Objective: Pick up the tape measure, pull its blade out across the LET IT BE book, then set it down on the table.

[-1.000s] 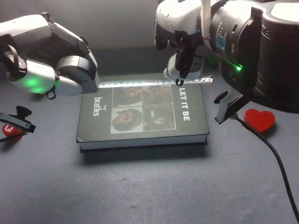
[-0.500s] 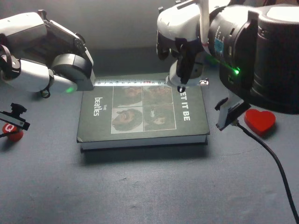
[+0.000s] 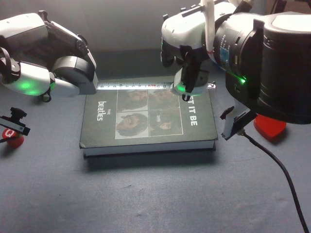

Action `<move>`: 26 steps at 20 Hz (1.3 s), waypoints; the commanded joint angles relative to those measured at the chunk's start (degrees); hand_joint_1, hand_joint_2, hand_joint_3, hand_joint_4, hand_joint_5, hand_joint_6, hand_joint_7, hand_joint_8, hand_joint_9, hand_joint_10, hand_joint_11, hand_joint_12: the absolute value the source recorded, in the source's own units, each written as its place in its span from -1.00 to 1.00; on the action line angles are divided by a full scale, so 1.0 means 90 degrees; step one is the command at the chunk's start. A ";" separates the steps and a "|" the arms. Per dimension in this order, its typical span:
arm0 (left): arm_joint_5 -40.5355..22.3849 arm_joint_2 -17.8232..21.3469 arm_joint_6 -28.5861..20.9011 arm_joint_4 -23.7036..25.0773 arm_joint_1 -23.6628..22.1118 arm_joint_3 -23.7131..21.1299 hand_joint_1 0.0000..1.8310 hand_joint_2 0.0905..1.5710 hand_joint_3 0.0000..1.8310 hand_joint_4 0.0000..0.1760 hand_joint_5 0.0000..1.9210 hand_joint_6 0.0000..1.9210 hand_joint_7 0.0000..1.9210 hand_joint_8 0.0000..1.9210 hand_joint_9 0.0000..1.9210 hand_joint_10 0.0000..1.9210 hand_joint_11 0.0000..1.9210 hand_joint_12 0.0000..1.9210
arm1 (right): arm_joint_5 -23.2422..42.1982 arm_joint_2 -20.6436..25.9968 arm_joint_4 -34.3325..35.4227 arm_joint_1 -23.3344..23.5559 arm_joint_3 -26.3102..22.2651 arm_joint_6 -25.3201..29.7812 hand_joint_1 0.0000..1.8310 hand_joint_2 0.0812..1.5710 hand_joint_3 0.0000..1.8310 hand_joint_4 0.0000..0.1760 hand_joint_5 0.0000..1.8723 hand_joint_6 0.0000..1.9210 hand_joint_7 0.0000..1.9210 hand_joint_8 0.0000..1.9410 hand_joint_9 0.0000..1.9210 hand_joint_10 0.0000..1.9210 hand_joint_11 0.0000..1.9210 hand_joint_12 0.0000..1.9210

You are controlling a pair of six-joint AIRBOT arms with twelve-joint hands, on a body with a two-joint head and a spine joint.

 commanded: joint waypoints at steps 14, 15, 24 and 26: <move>-0.0793 0.0023 -0.0114 -0.0120 -0.0002 0.0020 0.51 0.36 -1.00 -1.00 0.04 -0.13 0.04 -0.07 -0.01 0.28 -0.10 0.20 | 0.0098 -0.0131 -0.1040 -0.0185 0.0108 0.0498 0.14 0.41 -1.00 -1.00 -0.22 -1.00 -0.18 -1.00 -0.20 -0.99 -0.60 0.00; -0.0793 0.0023 -0.0117 -0.0120 -0.0001 0.0021 0.51 0.36 -1.00 -1.00 0.04 -0.13 0.04 -0.07 -0.01 0.28 -0.10 0.20 | 0.0104 -0.0144 -0.1039 -0.0194 0.0127 0.0501 0.14 0.41 -1.00 -1.00 -0.22 -0.99 -0.18 -1.00 -0.20 -0.99 -0.60 0.00; -0.0793 0.0021 -0.0117 -0.0119 0.0008 0.0027 0.51 0.36 -1.00 -1.00 0.04 -0.13 0.04 -0.07 -0.01 0.28 -0.11 0.20 | 0.0186 -0.0242 -0.0972 -0.0284 0.0276 0.0498 0.14 0.41 -1.00 -1.00 -0.22 -1.00 -0.18 -1.00 -0.19 -0.99 -0.59 0.00; -0.0794 0.0022 -0.0117 -0.0119 0.0010 0.0025 0.51 0.36 -1.00 -1.00 0.02 -0.12 0.04 -0.06 0.00 0.28 -0.12 0.20 | 0.0203 -0.0242 -0.0895 -0.0287 0.0275 0.0448 0.14 0.41 -1.00 -1.00 -0.22 -1.00 -0.18 -1.00 -0.19 -0.99 -0.59 0.00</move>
